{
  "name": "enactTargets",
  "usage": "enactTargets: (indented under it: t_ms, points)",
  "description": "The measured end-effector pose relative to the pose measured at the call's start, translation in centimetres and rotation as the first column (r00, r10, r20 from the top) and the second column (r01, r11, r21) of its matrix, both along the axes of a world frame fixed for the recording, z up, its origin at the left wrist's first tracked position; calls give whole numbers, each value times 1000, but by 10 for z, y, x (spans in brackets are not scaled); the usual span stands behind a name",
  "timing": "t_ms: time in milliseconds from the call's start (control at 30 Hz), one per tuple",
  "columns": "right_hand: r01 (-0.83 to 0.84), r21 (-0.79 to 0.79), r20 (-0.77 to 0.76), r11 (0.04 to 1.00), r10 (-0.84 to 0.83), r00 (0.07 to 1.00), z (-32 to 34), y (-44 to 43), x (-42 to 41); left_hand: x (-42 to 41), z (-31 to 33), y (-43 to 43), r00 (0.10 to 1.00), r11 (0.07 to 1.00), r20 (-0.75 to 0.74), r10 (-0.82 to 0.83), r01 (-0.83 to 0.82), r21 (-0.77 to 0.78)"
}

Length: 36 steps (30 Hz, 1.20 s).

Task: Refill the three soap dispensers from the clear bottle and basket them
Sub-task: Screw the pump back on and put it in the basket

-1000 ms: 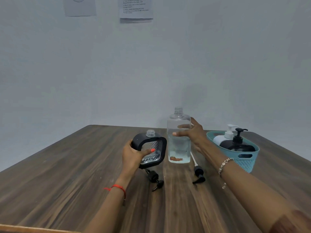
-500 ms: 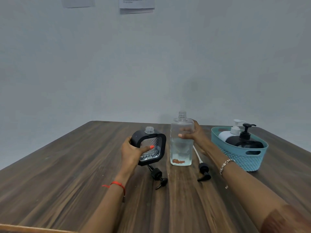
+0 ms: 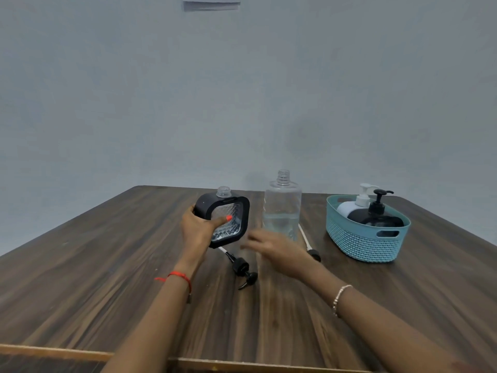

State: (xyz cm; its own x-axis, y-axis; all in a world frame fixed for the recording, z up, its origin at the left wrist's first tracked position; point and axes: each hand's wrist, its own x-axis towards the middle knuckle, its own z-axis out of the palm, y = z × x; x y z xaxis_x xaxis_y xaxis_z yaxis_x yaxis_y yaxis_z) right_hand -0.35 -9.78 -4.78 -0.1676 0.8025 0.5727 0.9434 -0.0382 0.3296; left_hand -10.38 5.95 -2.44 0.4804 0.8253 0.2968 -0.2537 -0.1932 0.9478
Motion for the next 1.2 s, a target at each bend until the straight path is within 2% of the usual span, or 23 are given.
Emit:
enactTargets:
  t_ms: [100,233,300,367,433,533,600,667,733,800,967,1100,1200]
  points:
    - [11,-199,48,980,-1,999,-16,10,-4,-4,2,-1,1000,1000,-2,24,-24,10]
    - [-11,-265,93,964,37,995,-17,18,-11,-9,4,-2,999,999,-3,33,-33,18]
    - [-11,-294,-5,956,10,1000,-10,19,-14,-11,4,-2,999,999,-5,36,-35,19]
    - [-53,-277,-253,959,-19,967,1,17,-16,-12,4,-2,999,999,-4,36,-36,14]
    - [-95,-152,-528,984,1,849,16,11,-18,-14,4,-3,1000,1000,2,28,-28,7]
    - [-44,59,-799,997,73,597,55,-7,-25,-14,5,-8,1000,1000,10,-4,4,7]
    - [-22,285,-874,958,269,404,85,-18,-28,-14,6,-12,999,1000,16,-30,30,0]
    - [55,509,-826,859,469,313,114,-24,-27,-12,8,-17,998,998,15,-64,64,-1]
    - [124,606,-773,785,546,324,138,-27,-24,-10,8,-23,994,994,13,-110,110,6]
    - [146,621,-756,770,539,372,154,-28,-22,-9,9,-28,989,989,14,-149,149,12]
    - [147,537,-781,831,423,459,165,-30,-23,-9,15,-43,972,972,0,-235,235,6]
    - [159,433,-824,887,318,468,154,-30,-28,-12,19,-55,960,960,-30,-278,279,18]
    - [161,440,-820,883,322,474,152,-34,-33,-13,18,-60,958,958,-45,-285,286,30]
